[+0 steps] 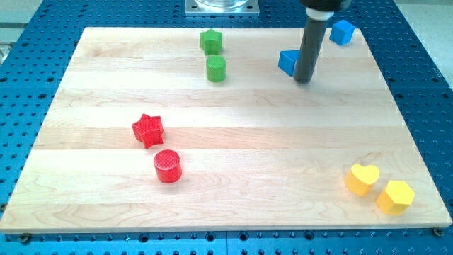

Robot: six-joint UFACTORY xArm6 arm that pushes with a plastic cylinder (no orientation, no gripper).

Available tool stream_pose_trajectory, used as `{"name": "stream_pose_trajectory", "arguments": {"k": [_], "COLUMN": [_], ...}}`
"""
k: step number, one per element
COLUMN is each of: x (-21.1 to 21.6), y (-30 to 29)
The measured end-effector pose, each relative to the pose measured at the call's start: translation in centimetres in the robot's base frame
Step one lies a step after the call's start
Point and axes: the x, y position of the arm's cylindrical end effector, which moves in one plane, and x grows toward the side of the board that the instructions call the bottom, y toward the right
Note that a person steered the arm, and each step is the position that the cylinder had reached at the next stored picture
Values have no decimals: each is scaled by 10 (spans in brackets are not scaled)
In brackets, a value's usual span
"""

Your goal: Push the triangle to the cube

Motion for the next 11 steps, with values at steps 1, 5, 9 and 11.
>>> {"name": "stream_pose_trajectory", "arguments": {"k": [1, 5, 9, 11], "x": [-35, -94, -90, -108], "y": [-24, -42, 65, 65]}}
